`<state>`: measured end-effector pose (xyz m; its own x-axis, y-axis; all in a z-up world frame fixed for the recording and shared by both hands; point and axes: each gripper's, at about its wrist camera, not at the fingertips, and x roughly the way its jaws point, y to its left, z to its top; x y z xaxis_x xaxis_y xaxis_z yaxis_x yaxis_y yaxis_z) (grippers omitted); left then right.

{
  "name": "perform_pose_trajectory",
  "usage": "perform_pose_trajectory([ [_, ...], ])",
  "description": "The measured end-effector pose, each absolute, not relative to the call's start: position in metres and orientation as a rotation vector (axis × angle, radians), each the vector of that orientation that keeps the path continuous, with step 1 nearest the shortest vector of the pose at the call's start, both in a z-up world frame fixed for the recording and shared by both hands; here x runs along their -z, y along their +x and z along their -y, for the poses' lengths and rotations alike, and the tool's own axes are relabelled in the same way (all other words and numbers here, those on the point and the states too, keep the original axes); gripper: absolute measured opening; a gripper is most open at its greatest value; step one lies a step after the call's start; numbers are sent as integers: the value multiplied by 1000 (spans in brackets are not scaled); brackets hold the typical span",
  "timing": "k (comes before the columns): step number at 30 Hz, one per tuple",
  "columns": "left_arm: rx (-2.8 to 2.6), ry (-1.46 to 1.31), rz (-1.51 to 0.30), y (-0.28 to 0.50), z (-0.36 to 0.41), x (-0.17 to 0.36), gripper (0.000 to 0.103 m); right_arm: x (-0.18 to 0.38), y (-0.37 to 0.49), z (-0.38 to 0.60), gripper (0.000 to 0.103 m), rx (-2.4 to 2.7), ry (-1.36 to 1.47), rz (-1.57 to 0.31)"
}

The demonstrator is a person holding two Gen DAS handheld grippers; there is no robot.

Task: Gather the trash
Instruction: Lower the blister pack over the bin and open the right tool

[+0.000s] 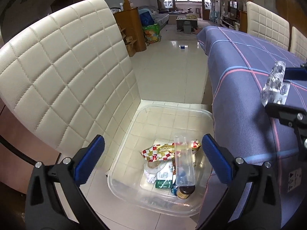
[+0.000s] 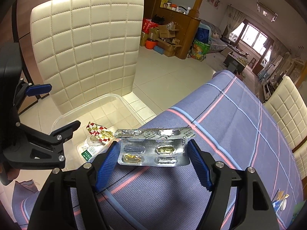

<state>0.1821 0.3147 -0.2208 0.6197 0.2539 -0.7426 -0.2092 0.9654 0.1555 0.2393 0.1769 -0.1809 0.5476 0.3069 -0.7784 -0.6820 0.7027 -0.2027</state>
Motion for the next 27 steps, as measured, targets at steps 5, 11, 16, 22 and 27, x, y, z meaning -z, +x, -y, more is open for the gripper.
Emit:
perform_pose_trajectory([
  [5,-288,52,-861,167,-320,221,100,181,238,-184,71,-634,-539,-789],
  [11,-330,21,-853,152,-337,218,100,182,233,-199,71,-663,-556,-783],
  [16,-377,-11,-855,142,-353,220,100,181,229,-209,71,-685,-567,-774],
  [22,-407,-47,-866,138,-366,224,100,180,226,-220,71,-701,-577,-768],
  [27,-412,-56,-870,138,-367,227,100,179,223,-226,71,-707,-588,-757],
])
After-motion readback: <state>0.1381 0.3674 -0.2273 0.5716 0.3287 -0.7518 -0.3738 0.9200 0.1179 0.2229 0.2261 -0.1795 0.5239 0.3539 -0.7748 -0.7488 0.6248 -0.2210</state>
